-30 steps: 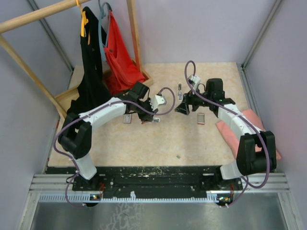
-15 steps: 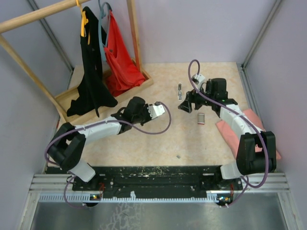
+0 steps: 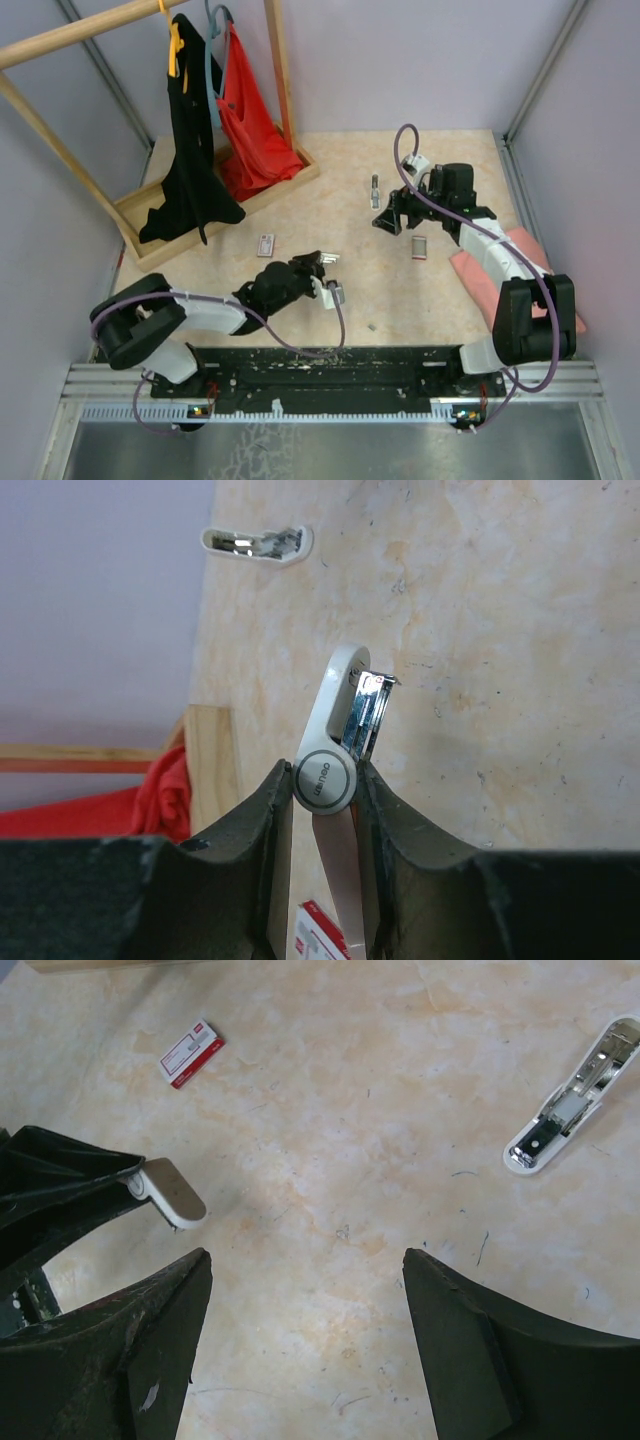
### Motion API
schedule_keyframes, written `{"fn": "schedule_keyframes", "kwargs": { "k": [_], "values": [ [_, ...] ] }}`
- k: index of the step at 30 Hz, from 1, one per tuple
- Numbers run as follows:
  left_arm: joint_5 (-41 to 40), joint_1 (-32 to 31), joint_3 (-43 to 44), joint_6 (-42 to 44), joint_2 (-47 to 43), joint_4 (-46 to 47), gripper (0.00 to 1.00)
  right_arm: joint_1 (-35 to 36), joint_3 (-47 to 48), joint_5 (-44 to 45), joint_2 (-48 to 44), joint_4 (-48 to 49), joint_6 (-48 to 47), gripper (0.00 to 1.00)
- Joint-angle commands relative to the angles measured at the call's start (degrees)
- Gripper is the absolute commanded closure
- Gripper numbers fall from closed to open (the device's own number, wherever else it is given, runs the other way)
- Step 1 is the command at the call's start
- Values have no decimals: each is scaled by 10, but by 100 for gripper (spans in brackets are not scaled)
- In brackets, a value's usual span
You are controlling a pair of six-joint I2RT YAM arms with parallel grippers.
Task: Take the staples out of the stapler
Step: Unload the staple at the center of the board.
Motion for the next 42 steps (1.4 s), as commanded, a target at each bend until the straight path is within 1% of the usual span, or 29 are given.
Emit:
{"fn": "schedule_keyframes", "kwargs": {
  "k": [1, 3, 7, 9, 11, 13, 15, 18, 20, 22, 24, 26, 28, 31, 33, 36, 37, 40, 42],
  "values": [
    [-51, -39, -51, 114, 35, 240, 100, -5, -2, -12, -24, 27, 5, 23],
    [-70, -55, -70, 145, 73, 336, 100, -6, -2, -13, -25, 28, 6, 23],
    [-92, -84, -90, 203, 166, 492, 100, -6, -4, -17, -26, 30, 7, 23],
    [-94, -97, -99, 220, 205, 545, 100, -6, -5, -19, -26, 31, 8, 23],
    [-86, -104, -105, 231, 226, 558, 100, -6, -5, -21, -27, 31, 9, 23],
    [-74, -107, -111, 219, 216, 526, 100, -6, -5, -23, -27, 32, 10, 23],
    [-57, -107, -111, 196, 183, 446, 100, -6, -6, -25, -29, 34, 11, 23],
    [-34, -107, -93, 145, 113, 273, 100, -6, -6, -28, -31, 35, 12, 23],
    [-21, -107, -60, 134, 80, 122, 100, -6, -7, -30, -33, 36, 13, 23],
    [-19, -107, -13, 126, 68, -30, 100, -6, -8, -30, -34, 37, 15, 23],
    [-20, -107, 27, 119, 70, -157, 100, -6, -8, -31, -35, 37, 16, 23],
    [-32, -108, 64, 123, 82, -222, 100, -6, -8, -31, -36, 38, 16, 23],
    [-61, -110, 79, 132, 100, -240, 100, -7, -9, -31, -37, 38, 17, 23],
    [-102, -112, 81, 148, 124, -219, 100, -6, -10, -30, -38, 39, 18, 23],
    [-127, -113, 62, 145, 124, -131, 100, -6, -9, -30, -38, 39, 18, 23],
    [-129, -113, 29, 132, 104, 0, 100, -6, -10, -30, -37, 41, 18, 23],
    [-123, -112, 21, 125, 95, 25, 100, -6, -10, -31, -36, 41, 18, 23],
    [-97, -112, 18, 99, 65, 23, 100, -6, -10, -31, -35, 41, 19, 24],
    [-77, -109, 23, 73, 45, -5, 100, -6, -10, -31, -35, 41, 20, 24]
  ]
}}
